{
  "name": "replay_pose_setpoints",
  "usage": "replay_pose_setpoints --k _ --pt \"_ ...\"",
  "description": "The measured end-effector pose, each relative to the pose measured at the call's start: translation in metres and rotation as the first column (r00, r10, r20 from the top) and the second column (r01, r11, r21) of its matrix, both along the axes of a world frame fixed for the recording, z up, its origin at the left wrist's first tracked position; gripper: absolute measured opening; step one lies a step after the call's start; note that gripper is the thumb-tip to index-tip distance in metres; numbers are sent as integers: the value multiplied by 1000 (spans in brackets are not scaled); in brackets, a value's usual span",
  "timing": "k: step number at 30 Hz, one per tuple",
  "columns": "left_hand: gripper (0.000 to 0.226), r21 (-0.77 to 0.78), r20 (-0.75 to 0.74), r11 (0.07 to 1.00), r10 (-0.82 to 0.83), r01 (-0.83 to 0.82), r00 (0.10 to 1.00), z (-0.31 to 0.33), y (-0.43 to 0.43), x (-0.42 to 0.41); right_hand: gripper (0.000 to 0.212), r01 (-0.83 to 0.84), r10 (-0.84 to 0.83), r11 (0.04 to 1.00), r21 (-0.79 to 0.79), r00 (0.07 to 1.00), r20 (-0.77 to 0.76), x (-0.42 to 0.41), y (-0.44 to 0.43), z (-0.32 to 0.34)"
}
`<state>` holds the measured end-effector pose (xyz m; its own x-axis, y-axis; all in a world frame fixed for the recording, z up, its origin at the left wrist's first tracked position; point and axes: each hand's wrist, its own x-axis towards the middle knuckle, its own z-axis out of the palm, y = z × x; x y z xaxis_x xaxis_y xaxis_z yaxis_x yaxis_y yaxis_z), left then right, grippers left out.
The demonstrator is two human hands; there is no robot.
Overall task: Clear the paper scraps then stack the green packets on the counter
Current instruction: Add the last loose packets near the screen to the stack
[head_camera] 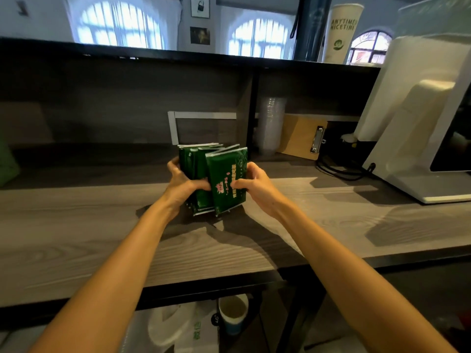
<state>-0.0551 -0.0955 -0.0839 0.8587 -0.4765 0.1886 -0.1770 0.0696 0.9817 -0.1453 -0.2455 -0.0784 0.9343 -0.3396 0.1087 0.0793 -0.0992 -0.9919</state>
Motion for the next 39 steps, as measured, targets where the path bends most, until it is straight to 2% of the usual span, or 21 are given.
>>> replay_pose_setpoints --k 3,5,7,10,13,15,19,22,25,28,33,37,39 --pt "79 93 69 982 -172 165 983 -1 11 -5 61 -126 127 982 139 992 4 -1 2 -9" --pt "83 145 56 951 -283 272 958 1 18 -7 78 -245 244 959 144 969 23 -3 4 -15" --pt "92 186 37 915 -370 358 928 3 25 -7 83 -314 315 939 140 949 16 -3 7 -19" --pt "123 255 34 879 -426 404 904 7 35 -6 85 -344 347 925 163 938 8 -2 9 -21" --pt "144 232 32 866 -461 443 887 11 39 -8 74 -376 378 918 130 926 10 0 8 -19" --pt "143 219 68 874 -458 435 886 9 37 -10 69 -387 390 920 62 920 -36 3 8 -16" --pt "146 211 114 906 -395 367 911 2 31 -5 93 -379 366 920 -102 922 -123 14 10 -9" --pt "126 191 91 918 -368 346 925 3 27 3 103 -407 400 912 -42 909 -116 19 6 -7" --pt "119 226 76 902 -393 368 917 6 24 9 101 -409 410 912 31 905 -111 21 -2 -6" --pt "114 223 77 903 -391 367 917 7 25 10 102 -397 393 918 -2 910 -132 22 -4 -6" --pt "111 130 173 941 -333 313 927 -2 22 -2 120 -371 346 920 -125 920 -181 25 0 -13" --pt "118 113 213 957 -287 268 934 -6 13 -12 112 -409 384 898 -161 908 -169 21 4 -18" --pt "117 156 244 949 -306 275 920 -9 13 -10 109 -405 377 898 -171 909 -176 20 2 -20"
